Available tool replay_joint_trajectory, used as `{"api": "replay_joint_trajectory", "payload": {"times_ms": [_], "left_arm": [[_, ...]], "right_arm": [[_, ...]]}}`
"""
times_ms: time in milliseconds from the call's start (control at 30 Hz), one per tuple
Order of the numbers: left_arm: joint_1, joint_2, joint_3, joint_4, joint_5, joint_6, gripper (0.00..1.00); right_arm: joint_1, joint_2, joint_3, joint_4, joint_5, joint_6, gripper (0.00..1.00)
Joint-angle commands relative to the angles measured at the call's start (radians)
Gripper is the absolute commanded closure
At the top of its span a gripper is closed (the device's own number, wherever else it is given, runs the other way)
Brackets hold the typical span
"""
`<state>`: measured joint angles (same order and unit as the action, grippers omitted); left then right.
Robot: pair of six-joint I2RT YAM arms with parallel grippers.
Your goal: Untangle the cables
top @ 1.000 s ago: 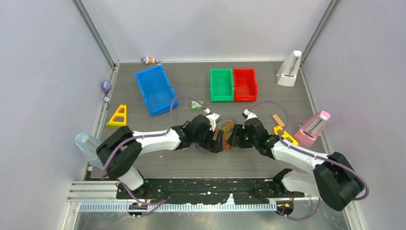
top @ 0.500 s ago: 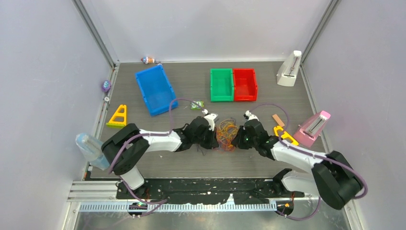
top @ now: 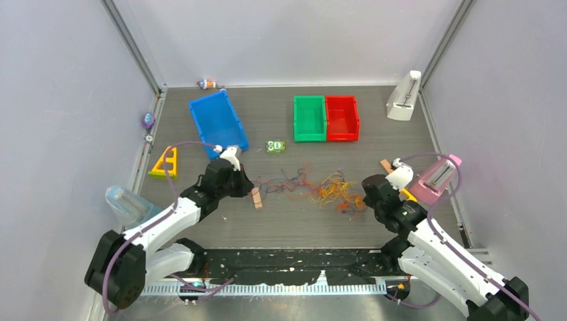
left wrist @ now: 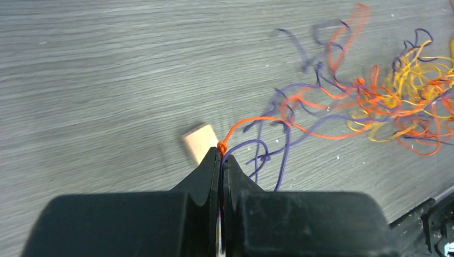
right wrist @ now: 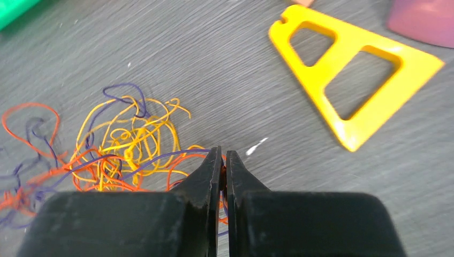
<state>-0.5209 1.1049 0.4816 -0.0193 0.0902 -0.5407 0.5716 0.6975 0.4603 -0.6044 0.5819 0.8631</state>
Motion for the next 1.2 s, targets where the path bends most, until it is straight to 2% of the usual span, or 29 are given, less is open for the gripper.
{"api": "replay_joint_trajectory", "payload": {"times_ms": [0, 67, 133, 167, 233, 300, 333, 367, 400, 433, 467, 500, 533, 600, 800, 900, 967, 1167], "left_arm": [[0.047, -0.099, -0.002, -0.153, -0.081, 0.038, 1.0], [0.051, -0.137, 0.001, -0.175, -0.112, 0.031, 1.0], [0.052, -0.155, 0.005, -0.168, -0.097, 0.028, 1.0], [0.052, -0.16, 0.007, -0.154, -0.048, 0.032, 1.0], [0.052, -0.156, 0.012, -0.128, 0.026, 0.042, 1.0], [0.051, -0.143, 0.03, -0.127, 0.068, 0.047, 1.0], [0.05, -0.135, 0.041, -0.128, 0.102, 0.056, 1.0], [0.048, -0.129, 0.054, -0.131, 0.123, 0.064, 1.0], [0.045, -0.128, 0.066, -0.139, 0.132, 0.07, 0.96], [0.038, -0.128, 0.077, -0.149, 0.142, 0.08, 0.81], [0.031, -0.126, 0.087, -0.165, 0.143, 0.088, 0.63], [0.021, -0.125, 0.112, -0.194, 0.139, 0.1, 0.44], [0.005, -0.119, 0.131, -0.222, 0.137, 0.118, 0.33], [-0.039, -0.099, 0.169, -0.247, 0.11, 0.154, 0.24], [-0.233, 0.056, 0.297, -0.236, -0.019, 0.188, 0.21], [-0.303, 0.169, 0.363, -0.204, -0.045, 0.185, 0.19], [-0.344, 0.252, 0.415, -0.195, -0.047, 0.186, 0.18], [-0.457, 0.512, 0.591, -0.18, -0.033, 0.149, 0.17]], "right_arm": [[-0.008, -0.046, 0.063, -0.183, 0.234, 0.136, 0.95], [-0.009, -0.064, 0.078, -0.211, 0.257, 0.151, 0.95], [-0.008, -0.074, 0.087, -0.186, 0.235, 0.105, 0.95], [-0.009, -0.078, 0.089, -0.14, 0.21, 0.028, 0.95], [-0.009, -0.088, 0.08, -0.013, 0.07, -0.148, 0.95], [-0.008, -0.092, 0.08, 0.053, -0.1, -0.229, 0.91], [-0.008, -0.092, 0.08, 0.076, -0.128, -0.258, 0.83], [-0.009, -0.093, 0.081, 0.087, -0.182, -0.273, 0.71], [-0.008, -0.092, 0.081, 0.102, -0.2, -0.285, 0.37], [-0.008, -0.089, 0.08, 0.106, -0.228, -0.285, 0.23], [-0.009, -0.087, 0.079, 0.113, -0.24, -0.294, 0.07], [-0.009, -0.077, 0.078, 0.119, -0.269, -0.301, 0.04], [-0.008, -0.07, 0.078, 0.124, -0.278, -0.306, 0.0], [-0.009, -0.035, 0.081, 0.124, -0.297, -0.311, 0.03], [-0.009, 0.087, 0.103, 0.088, -0.221, -0.302, 0.0], [-0.009, 0.133, 0.11, 0.06, -0.146, -0.263, 0.08], [-0.01, 0.143, 0.1, 0.043, -0.123, -0.23, 0.19], [-0.016, 0.151, 0.007, 0.139, -0.153, -0.145, 0.29]]}}
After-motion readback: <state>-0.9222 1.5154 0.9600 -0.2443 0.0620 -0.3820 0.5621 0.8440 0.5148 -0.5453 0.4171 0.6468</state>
